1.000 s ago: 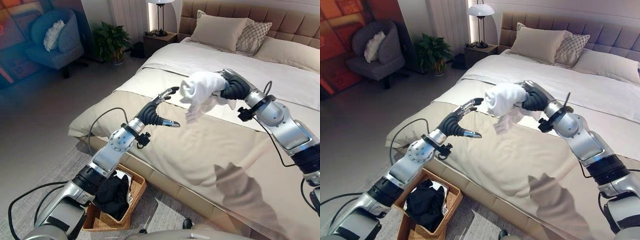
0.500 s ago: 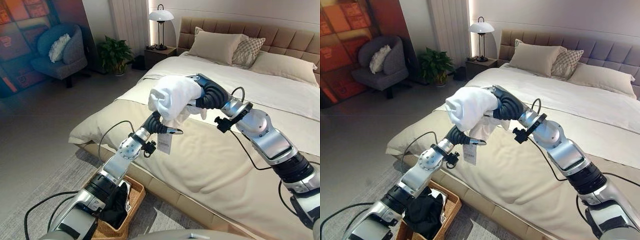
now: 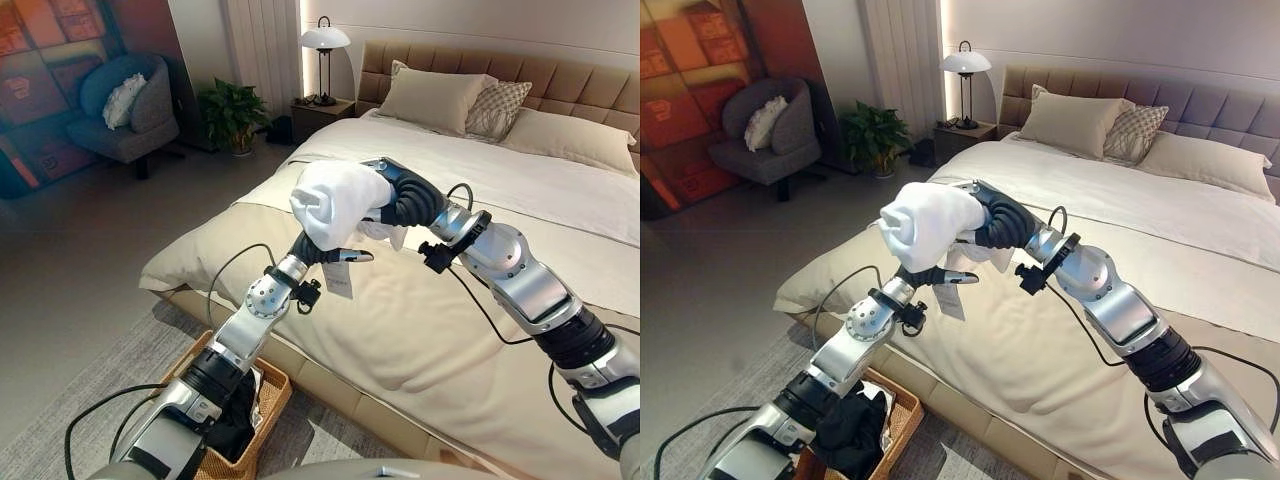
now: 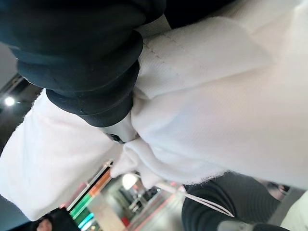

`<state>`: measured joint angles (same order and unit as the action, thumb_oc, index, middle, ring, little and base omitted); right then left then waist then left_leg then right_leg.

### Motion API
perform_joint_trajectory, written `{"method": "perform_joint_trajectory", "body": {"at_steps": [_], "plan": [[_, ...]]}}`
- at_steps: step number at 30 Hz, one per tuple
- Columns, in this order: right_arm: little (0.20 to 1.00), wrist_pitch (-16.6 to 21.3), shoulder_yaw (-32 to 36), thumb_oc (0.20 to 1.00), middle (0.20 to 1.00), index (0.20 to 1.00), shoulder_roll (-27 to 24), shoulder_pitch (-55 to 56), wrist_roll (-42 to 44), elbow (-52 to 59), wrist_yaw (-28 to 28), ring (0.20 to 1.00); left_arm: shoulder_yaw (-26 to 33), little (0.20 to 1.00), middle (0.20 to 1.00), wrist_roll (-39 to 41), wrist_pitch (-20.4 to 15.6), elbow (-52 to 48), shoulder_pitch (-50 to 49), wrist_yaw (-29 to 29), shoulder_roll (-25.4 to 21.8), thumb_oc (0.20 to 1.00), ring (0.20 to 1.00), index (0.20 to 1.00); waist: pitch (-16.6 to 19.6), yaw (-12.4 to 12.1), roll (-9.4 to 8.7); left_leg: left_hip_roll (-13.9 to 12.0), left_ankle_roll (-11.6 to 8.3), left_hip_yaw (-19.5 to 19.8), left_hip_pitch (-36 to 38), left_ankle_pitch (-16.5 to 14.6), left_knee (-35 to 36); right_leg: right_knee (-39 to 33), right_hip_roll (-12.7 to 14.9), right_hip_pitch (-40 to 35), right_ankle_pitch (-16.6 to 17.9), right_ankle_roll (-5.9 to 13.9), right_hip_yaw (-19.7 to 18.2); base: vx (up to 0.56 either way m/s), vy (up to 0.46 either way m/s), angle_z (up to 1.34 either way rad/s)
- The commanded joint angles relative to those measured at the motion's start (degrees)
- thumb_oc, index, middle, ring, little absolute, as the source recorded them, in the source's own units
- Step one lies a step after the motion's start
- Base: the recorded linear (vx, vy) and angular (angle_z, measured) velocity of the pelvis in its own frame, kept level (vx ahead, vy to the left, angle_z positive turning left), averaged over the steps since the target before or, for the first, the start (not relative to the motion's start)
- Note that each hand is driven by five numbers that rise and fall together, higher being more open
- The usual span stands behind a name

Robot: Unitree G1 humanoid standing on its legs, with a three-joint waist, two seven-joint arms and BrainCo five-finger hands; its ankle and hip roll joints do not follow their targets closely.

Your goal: Pick up clothes into the bucket

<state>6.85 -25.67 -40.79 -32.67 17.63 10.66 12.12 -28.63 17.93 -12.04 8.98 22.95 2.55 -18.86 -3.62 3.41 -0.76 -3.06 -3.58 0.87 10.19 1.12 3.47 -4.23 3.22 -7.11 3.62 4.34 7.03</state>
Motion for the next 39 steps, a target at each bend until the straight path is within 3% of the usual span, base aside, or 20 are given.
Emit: {"method": "perform_joint_trajectory", "body": {"at_steps": [1, 4, 13, 18, 23, 27, 28, 29, 39], "plan": [[0.200, 2.8, 0.2, 0.200, 0.200, 0.200, 3.5, -1.1, 4.8, 4.7, 0.1, 0.200, -2.8, 1.000, 1.000, 5.5, -0.6, 0.4, 2.1, 4.0, -0.6, 1.000, 1.000, 1.000, 1.7, -1.0, -3.53, 1.3, 0.06, 1.1, -3.5, -3.0, -4.9, 5.3, 3.8, -1.1, -4.7, 3.04, 1.5, 0.00, 0.000, 0.00], [0.200, 2.5, -0.1, 0.200, 0.200, 0.200, 4.2, 0.4, 6.5, 2.6, 0.1, 0.200, -3.8, 1.000, 1.000, 9.7, 0.1, -1.6, 2.5, 4.9, -1.5, 1.000, 1.000, 1.000, 1.7, -1.1, -3.59, 1.4, 0.08, 1.5, -3.7, -2.9, -5.1, 5.5, 3.8, -1.0, -4.6, 3.06, 1.8, 0.00, 0.000, 0.00], [0.200, 0.1, 0.5, 0.200, 0.200, 0.200, 4.8, 4.4, 11.2, -0.4, 1.7, 0.200, -3.1, 1.000, 1.000, 11.3, 0.7, -2.5, 3.2, 5.9, -3.2, 1.000, 1.000, 1.000, 1.4, -1.4, -3.94, 2.0, 0.21, 2.2, -4.6, -2.9, -5.5, 5.8, 4.3, -0.7, -4.6, 3.26, 2.5, -0.01, 0.015, 0.08], [0.200, -1.8, 2.3, 0.200, 0.200, 0.200, 3.3, 6.8, 14.0, -2.3, 2.1, 0.200, -1.8, 1.000, 1.000, 9.4, 0.6, -4.2, -2.0, 7.3, -4.8, 1.000, 1.000, 1.000, 1.1, -2.2, -4.57, 2.4, 0.29, 2.6, -5.3, -2.7, -5.3, 6.0, 4.7, -0.4, -4.4, 3.29, 3.3, -0.01, 0.009, 0.07], [0.200, -1.7, 2.9, 0.200, 0.200, 0.200, 3.7, 10.2, 15.7, -2.7, 2.8, 0.200, -3.6, 1.000, 1.000, 11.2, 1.3, -4.2, 2.9, 7.2, -3.8, 1.000, 1.000, 1.000, 0.3, -2.1, -4.72, 2.8, 0.31, 3.3, -5.7, -3.1, -5.8, 6.6, 5.0, -0.2, -4.8, 3.46, 4.0, 0.00, 0.007, 0.15], [0.200, -1.9, 2.7, 0.200, 0.200, 0.200, 5.0, 10.9, 15.5, -2.8, 2.7, 0.200, -2.6, 1.000, 1.000, 10.1, 1.2, -4.9, 0.6, 6.8, -3.4, 1.000, 1.000, 1.000, 0.2, -2.2, -4.82, 3.1, 0.67, 3.3, -5.7, -3.4, -5.9, 6.5, 5.3, -0.2, -4.6, 3.60, 3.8, 0.00, 0.009, 0.04], [0.200, -1.8, 2.7, 0.200, 0.200, 0.200, 5.4, 10.9, 15.4, -2.8, 2.5, 0.200, -2.6, 0.567, 0.567, 10.2, 1.2, -4.7, 0.5, 7.0, -3.2, 0.567, 0.567, 0.567, 0.2, -2.1, -4.80, 3.2, 0.78, 3.2, -5.6, -3.5, -5.9, 6.5, 5.4, -0.1, -4.6, 3.61, 3.6, 0.00, 0.000, 0.00], [0.200, -1.8, 2.8, 0.200, 0.200, 0.200, 5.6, 10.9, 15.4, -2.7, 2.5, 0.200, -2.6, 0.200, 0.200, 10.4, 1.3, -4.7, 0.4, 7.1, -3.1, 0.200, 0.200, 0.200, 0.2, -2.0, -4.78, 3.2, 0.84, 3.2, -5.6, -3.5, -6.0, 6.5, 5.4, -0.1, -4.6, 3.62, 3.5, 0.01, 0.007, -0.03], [0.200, -1.3, 3.4, 0.200, 0.200, 0.200, 6.9, 12.3, 15.8, -1.2, 2.8, 0.200, -2.3, 0.200, 0.200, 10.0, 1.3, -4.1, -0.3, 7.0, -2.3, 0.200, 0.200, 0.200, 0.1, -1.6, -4.84, 3.4, 1.12, 3.0, -5.7, -3.8, -6.1, 6.9, 5.5, 0.3, -4.8, 3.69, 2.7, 0.00, 0.000, 0.00]]}}
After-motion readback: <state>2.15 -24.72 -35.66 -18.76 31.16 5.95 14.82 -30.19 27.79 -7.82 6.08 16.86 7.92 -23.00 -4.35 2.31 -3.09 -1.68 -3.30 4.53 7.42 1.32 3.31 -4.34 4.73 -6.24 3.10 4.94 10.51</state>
